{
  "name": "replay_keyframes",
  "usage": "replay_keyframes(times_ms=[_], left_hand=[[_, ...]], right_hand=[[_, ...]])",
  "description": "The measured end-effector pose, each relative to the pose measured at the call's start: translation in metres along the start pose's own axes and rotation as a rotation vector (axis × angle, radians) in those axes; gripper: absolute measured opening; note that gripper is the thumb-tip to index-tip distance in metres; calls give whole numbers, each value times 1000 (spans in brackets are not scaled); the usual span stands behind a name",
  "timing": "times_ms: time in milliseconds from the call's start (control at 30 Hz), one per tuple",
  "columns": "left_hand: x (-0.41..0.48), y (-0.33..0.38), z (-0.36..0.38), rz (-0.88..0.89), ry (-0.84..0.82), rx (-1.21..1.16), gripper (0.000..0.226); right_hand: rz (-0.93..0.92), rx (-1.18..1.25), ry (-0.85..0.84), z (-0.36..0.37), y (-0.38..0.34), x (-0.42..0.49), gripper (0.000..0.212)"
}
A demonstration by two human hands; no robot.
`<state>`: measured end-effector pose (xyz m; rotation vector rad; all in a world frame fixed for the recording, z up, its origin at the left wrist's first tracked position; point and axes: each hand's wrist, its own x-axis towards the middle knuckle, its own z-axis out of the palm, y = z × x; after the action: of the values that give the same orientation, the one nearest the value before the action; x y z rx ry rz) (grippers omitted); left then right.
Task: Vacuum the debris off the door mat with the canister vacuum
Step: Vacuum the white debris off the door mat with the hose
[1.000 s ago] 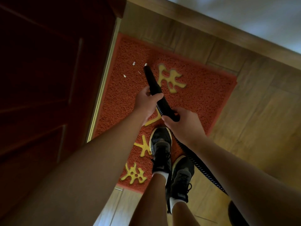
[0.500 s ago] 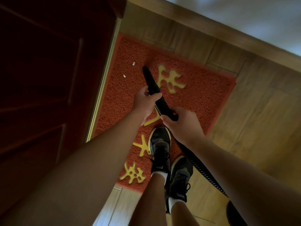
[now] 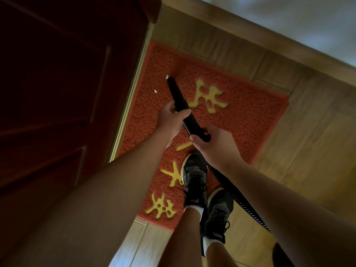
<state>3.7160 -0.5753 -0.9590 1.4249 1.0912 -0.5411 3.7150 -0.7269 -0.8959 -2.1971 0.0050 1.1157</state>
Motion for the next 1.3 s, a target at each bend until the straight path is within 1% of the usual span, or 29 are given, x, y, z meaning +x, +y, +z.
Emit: replay_keyframes(times_ms=[133,200,267,367,500,633,933,1133,1300], left_hand=[[2,2,-4,4,11,-6,40],[2,2,-5,10,4,-15,31],[2,1,-7,10,2,-16,26],[2,-2,-9,4,13,-7,32],[1,-5,-12,6,9,-24,31],[0,-6,-14,23,-5,-42,22],[4,2,-10,43,-18,-18,20],[5,1,-11,35,-26,-26,23],[3,-6,-15,38,-24,-26,21]], right_hand=[[-2,-14,-3,0,-4,3,22],[-6,-10,-3,2,-5,4,22],[-6,-7,-6,4,-4,4,22],[2,-15,-8,7,-3,5,23],[6,-37,-14,10,-4,4,23],[-3,-28,-20,12,-5,4,23],[-7,-18,-1,7,-5,9,27],[-14,-24,3,6,-7,7,27],[-19,-34,0,10,-7,3,25]])
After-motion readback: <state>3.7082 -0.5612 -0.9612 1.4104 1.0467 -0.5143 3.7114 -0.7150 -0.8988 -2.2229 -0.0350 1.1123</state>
